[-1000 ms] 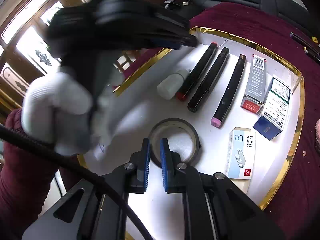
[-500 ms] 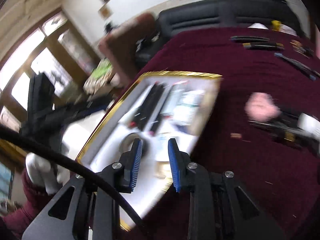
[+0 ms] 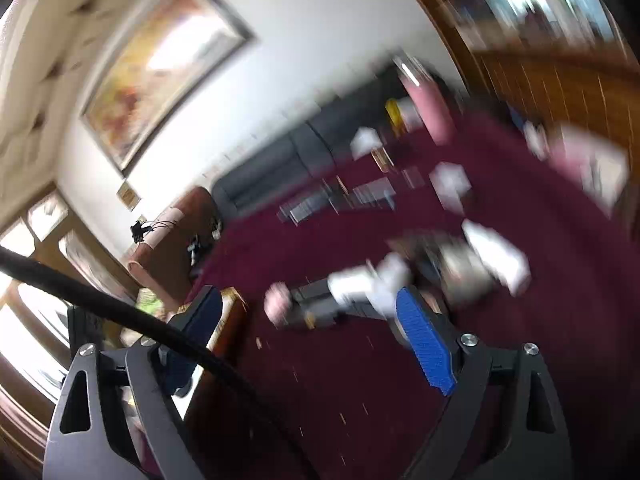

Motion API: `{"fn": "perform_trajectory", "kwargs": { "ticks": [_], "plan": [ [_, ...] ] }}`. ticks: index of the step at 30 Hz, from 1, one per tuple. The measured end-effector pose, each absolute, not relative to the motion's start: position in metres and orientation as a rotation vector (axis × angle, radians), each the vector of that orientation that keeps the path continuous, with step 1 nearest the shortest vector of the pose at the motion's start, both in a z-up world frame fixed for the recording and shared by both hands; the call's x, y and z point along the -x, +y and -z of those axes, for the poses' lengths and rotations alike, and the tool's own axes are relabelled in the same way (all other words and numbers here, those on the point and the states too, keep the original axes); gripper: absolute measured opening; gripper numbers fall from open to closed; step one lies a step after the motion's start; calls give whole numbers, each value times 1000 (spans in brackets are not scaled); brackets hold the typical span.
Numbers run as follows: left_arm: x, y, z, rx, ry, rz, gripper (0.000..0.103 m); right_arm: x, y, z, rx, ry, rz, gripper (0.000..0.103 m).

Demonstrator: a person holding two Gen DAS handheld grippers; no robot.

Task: Organize objects
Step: 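Move both open tools back toward the cluttered pile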

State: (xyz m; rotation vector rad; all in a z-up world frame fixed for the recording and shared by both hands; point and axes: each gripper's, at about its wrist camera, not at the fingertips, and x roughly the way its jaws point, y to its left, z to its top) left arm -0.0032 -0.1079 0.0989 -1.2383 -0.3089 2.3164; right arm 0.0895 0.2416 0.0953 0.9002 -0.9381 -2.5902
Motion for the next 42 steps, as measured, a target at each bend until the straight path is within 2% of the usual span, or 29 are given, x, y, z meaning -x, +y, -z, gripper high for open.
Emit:
{"fn": "perform_trajectory", "kwargs": {
  "ticks": [6, 12, 16, 18, 20, 23, 25, 28, 32, 42],
  "plan": [
    [6, -43, -77, 1270, -75, -2252, 46, -95, 275, -41, -1016, -1078, 2520, 90],
    [32, 30, -58, 1187, 427, -2267, 46, -97, 298, -22, -1004, -1128, 2477, 90],
    [62, 62, -37, 1181, 637, -2248, 48, -93, 302, -15, -975, -1155, 2433, 90],
    [72, 71, -27, 1202, 685, -2232, 49, -92, 301, -16, -975, -1143, 2429, 90],
    [75, 74, -25, 1210, 696, -2224, 52, -92, 300, -14, -981, -1139, 2414, 90],
    [67, 70, -31, 1282, 593, -2126, 59, -91, 297, -13, -982, -1126, 2403, 90],
    [53, 70, -27, 1350, 518, -2002, 58, -90, 296, -11, -991, -1121, 2390, 90],
    [19, 69, -27, 1328, 579, -1965, 59, -91, 295, -11, -988, -1121, 2381, 90],
    [6, 58, -31, 1327, 526, -1969, 59, -91, 294, -10, -998, -1117, 2382, 90],
    [-37, 28, -31, 1313, 549, -1861, 59, -88, 289, -10, -1032, -1073, 2402, 90]
  ]
}}
